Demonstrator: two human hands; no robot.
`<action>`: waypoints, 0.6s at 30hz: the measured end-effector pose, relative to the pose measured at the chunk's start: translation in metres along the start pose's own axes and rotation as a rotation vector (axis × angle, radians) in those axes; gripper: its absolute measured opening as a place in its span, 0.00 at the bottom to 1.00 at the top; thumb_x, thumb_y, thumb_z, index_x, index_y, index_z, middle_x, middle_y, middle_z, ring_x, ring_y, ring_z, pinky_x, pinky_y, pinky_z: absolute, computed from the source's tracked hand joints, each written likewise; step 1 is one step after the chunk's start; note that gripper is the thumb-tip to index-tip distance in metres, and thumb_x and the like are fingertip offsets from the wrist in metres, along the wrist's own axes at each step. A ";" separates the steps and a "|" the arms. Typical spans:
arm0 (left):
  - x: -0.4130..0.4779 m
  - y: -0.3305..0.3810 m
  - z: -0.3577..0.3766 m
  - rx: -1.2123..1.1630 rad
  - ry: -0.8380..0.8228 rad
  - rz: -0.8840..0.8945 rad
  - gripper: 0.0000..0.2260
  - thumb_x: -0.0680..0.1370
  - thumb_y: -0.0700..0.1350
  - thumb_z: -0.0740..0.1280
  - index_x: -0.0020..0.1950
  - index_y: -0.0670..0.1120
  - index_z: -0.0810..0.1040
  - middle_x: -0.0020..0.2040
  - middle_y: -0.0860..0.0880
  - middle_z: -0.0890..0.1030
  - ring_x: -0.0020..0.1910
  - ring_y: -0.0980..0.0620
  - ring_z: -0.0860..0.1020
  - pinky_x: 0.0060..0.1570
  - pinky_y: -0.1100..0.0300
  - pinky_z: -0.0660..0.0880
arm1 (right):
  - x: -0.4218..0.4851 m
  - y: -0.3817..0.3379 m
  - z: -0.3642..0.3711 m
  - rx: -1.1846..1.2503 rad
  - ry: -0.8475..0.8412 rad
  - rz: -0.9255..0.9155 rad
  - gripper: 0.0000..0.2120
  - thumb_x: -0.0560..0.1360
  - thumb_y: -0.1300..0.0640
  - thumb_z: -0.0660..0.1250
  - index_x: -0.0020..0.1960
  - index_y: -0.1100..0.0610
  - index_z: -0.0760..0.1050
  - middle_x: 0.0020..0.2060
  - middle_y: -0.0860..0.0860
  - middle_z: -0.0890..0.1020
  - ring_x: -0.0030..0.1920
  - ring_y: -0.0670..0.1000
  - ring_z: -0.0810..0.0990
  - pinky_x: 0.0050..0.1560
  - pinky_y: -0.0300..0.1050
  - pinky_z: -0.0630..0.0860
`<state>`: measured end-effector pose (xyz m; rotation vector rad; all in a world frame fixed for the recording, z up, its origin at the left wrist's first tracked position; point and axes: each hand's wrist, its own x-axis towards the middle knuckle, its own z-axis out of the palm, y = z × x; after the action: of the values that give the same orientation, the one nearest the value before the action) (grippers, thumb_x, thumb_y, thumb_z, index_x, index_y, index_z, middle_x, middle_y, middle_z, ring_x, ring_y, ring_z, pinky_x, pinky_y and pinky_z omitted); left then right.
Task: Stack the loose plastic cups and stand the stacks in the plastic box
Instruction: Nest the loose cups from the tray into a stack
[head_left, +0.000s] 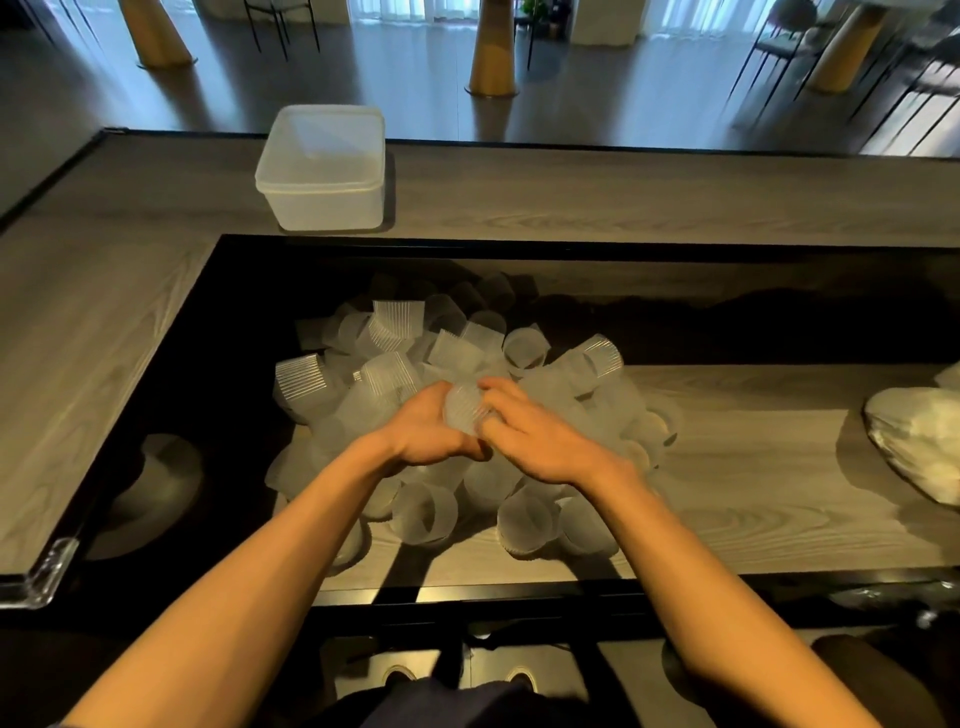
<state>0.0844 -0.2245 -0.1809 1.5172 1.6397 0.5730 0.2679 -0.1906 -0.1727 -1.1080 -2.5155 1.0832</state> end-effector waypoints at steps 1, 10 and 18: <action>-0.001 -0.001 -0.002 -0.003 0.016 -0.007 0.26 0.68 0.44 0.81 0.59 0.53 0.70 0.52 0.53 0.75 0.49 0.55 0.74 0.41 0.64 0.70 | 0.002 0.002 0.002 0.170 0.070 0.027 0.12 0.85 0.49 0.57 0.62 0.54 0.74 0.69 0.45 0.71 0.60 0.43 0.73 0.57 0.39 0.70; -0.014 -0.015 -0.015 -0.159 0.042 -0.098 0.32 0.70 0.46 0.80 0.66 0.55 0.65 0.55 0.59 0.71 0.54 0.56 0.73 0.56 0.54 0.77 | 0.008 0.061 0.031 0.118 0.262 0.549 0.15 0.76 0.53 0.68 0.60 0.51 0.68 0.41 0.53 0.83 0.40 0.53 0.85 0.48 0.56 0.83; -0.016 -0.016 -0.017 -0.158 0.039 -0.098 0.32 0.70 0.46 0.80 0.66 0.55 0.65 0.55 0.59 0.71 0.53 0.55 0.73 0.49 0.60 0.76 | 0.012 0.046 0.025 -0.016 0.399 0.406 0.07 0.76 0.59 0.63 0.43 0.52 0.79 0.36 0.50 0.82 0.39 0.52 0.82 0.45 0.54 0.83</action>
<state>0.0605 -0.2399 -0.1798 1.3114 1.6482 0.6658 0.2748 -0.1749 -0.2232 -1.6966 -2.0437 0.8160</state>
